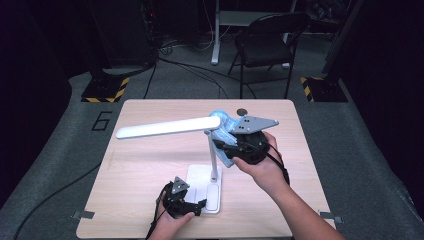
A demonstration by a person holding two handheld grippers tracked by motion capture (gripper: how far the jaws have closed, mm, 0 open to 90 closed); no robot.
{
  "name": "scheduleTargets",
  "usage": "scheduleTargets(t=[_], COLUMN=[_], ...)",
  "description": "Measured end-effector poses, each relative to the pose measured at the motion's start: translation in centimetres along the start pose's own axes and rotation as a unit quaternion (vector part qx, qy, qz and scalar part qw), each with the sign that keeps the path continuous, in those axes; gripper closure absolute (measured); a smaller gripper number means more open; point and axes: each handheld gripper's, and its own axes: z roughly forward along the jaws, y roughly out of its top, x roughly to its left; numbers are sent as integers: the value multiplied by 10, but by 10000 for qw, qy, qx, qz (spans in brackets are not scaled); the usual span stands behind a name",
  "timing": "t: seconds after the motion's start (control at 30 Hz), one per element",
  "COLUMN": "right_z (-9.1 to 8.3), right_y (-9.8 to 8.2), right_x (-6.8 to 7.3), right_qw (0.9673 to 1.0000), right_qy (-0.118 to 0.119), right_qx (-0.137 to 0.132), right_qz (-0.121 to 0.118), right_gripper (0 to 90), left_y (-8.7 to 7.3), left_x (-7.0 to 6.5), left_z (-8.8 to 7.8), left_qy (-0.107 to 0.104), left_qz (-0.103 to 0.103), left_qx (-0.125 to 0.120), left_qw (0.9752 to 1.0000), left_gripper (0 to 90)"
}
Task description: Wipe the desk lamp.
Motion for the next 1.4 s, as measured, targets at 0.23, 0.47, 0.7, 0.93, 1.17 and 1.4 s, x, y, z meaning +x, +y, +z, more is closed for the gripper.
scheduleTargets(t=[0.23,0.47,0.7,0.93,1.17,1.4], right_z=[5,16,22,29,35,42], right_y=[-11,-31,-43,-58,-71,-85], right_x=[0,-1,-1,0,0,-1], right_qw=[9999,9994,9990,9986,9979,9970], right_qy=[50,93,114,95,106,146], right_qx=[47,225,305,363,431,531], right_qz=[91,251,310,370,471,551], right_gripper=[661,661,661,662,662,662], left_y=[0,0,0,0,0,0], left_x=[0,0,0,0,-1,-1], left_z=[0,0,0,0,0,0], left_qy=[0,5,11,4,-11,-11], left_qz=[31,-19,-21,2,-28,-33], left_qx=[27,3,3,28,18,14], left_qw=[10000,10000,10000,10000,10000,10000], left_gripper=[0,0,0,0,0,0])
